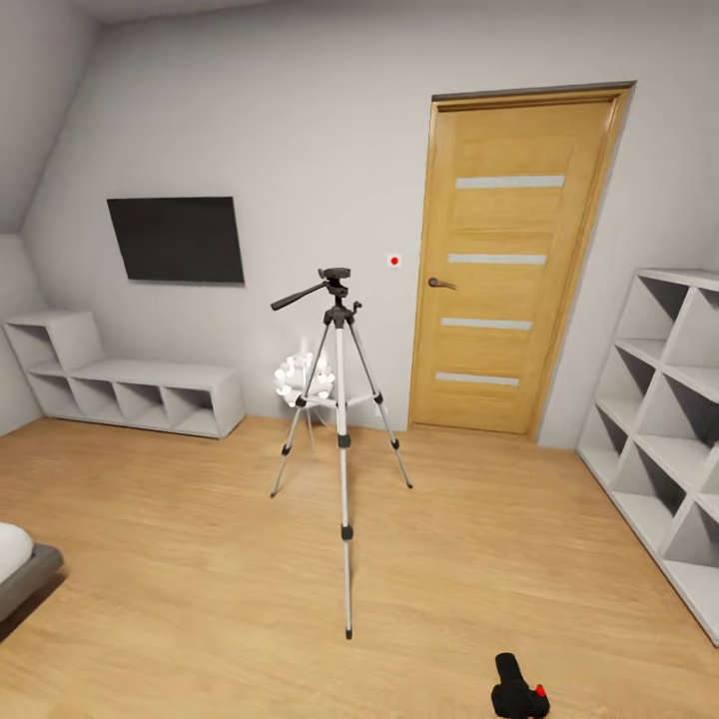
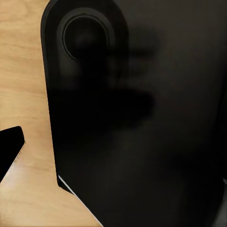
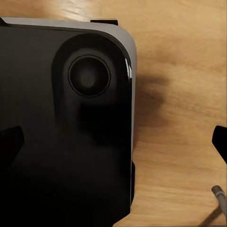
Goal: Attach the digital camera to the camera tripod in the bedroom.
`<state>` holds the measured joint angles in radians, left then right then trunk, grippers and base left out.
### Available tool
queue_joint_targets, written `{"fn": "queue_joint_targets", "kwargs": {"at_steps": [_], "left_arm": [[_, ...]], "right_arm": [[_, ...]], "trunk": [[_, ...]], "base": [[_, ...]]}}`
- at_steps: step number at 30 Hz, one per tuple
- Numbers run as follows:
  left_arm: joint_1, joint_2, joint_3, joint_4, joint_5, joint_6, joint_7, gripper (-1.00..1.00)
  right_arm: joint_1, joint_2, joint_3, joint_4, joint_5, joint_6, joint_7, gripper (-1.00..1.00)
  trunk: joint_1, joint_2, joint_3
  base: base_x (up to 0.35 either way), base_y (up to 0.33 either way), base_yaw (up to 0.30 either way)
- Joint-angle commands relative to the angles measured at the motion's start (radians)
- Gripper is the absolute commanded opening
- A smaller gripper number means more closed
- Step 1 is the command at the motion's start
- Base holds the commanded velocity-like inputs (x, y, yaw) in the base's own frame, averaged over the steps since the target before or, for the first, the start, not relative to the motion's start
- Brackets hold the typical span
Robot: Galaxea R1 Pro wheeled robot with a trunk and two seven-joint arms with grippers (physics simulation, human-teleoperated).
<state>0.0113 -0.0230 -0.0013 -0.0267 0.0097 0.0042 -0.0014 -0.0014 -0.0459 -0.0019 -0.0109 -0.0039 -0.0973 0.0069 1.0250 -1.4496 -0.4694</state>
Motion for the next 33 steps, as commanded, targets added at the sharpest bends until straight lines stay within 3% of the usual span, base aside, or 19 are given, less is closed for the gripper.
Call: {"fn": "queue_joint_targets", "kwargs": {"at_steps": [1, 33], "left_arm": [[0.001, 0.0, 0.0, -0.002, 0.001, 0.0, 0.0, 1.0], [0.001, 0.0, 0.0, -0.002, 0.001, 0.0, 0.0, 1.0]], "right_arm": [[0.0, 0.0, 0.0, 0.0, -0.001, -0.002, 0.001, 1.0], [0.0, 0.0, -0.001, 0.0, -0.001, -0.002, 0.001, 1.0]], "trunk": [[0.0, 0.0, -0.001], [0.0, 0.0, -0.001]], "base": [[0.0, 0.0, -0.3], [0.0, 0.0, -0.3]]}}
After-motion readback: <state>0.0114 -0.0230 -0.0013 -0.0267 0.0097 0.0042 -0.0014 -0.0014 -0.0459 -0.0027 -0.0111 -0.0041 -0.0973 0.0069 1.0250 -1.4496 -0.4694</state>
